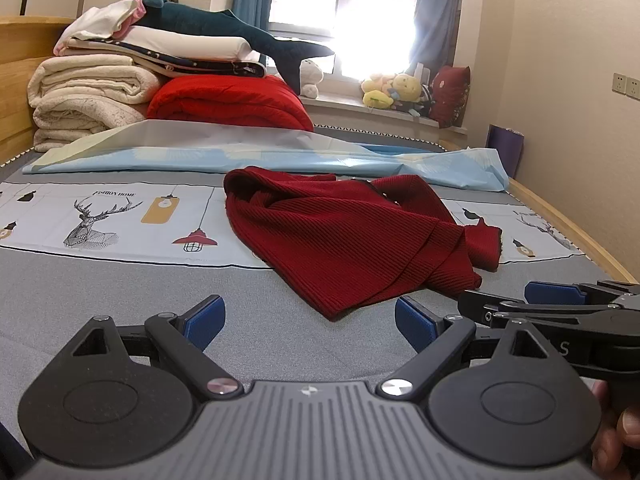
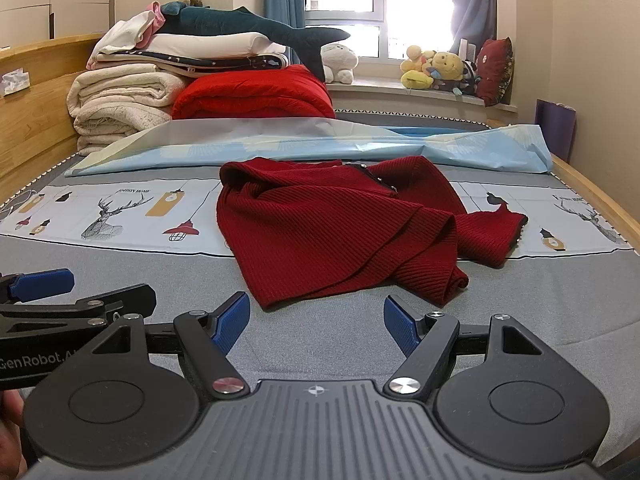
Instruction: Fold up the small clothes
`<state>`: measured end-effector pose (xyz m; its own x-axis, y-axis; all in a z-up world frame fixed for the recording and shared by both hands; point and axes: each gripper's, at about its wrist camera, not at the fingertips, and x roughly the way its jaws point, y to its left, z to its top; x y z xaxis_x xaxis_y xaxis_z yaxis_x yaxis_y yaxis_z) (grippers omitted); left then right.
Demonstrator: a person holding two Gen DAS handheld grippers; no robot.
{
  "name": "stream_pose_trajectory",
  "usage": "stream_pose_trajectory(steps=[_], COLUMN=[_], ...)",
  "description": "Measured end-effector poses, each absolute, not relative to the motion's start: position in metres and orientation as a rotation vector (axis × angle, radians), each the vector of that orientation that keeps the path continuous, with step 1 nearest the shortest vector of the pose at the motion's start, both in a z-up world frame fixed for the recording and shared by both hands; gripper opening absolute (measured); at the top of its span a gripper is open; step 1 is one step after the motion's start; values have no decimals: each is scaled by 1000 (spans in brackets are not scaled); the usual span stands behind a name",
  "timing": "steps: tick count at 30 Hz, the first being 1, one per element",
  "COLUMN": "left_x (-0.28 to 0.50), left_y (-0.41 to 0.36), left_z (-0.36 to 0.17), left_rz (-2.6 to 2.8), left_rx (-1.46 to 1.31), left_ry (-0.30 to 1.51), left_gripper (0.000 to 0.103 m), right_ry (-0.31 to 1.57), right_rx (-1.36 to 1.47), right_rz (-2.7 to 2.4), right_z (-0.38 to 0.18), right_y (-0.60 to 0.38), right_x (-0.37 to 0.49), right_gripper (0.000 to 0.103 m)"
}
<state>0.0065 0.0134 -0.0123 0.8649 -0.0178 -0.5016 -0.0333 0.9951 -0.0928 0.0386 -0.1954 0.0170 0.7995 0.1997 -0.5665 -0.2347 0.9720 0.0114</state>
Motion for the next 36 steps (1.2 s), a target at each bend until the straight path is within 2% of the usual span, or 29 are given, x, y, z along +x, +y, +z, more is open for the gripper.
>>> stream_pose_trajectory(steps=[20, 23, 25, 27, 29, 31, 34, 35, 36], left_x=[7, 6, 7, 8, 14, 23, 45, 55, 66], left_y=[16, 14, 15, 17, 18, 21, 21, 21, 20], left_z=[-13, -18, -22, -25, -28, -30, -31, -32, -33], left_rz=[13, 17, 8, -9, -15, -19, -20, -18, -16], left_rx=[-92, -56, -41, -33, -31, -44, -51, -51, -54], left_ry=[520, 527, 541, 554, 576, 610, 634, 637, 641], left_gripper=[94, 76, 57, 46, 42, 32, 27, 26, 26], right_ry=[593, 548, 479, 401, 355, 326, 348, 382, 429], right_rx=[-51, 32, 65, 58, 36, 12, 63, 84, 100], right_rz=[228, 207, 197, 174, 175, 162, 129, 121, 109], right_z=[20, 34, 51, 69, 78, 79, 61, 55, 51], right_y=[-196, -214, -231, -249, -265, -281, -305, -309, -312], right_x=[40, 47, 56, 68, 80, 93, 104, 107, 112], right_gripper=[75, 75, 75, 75, 75, 75, 75, 73, 66])
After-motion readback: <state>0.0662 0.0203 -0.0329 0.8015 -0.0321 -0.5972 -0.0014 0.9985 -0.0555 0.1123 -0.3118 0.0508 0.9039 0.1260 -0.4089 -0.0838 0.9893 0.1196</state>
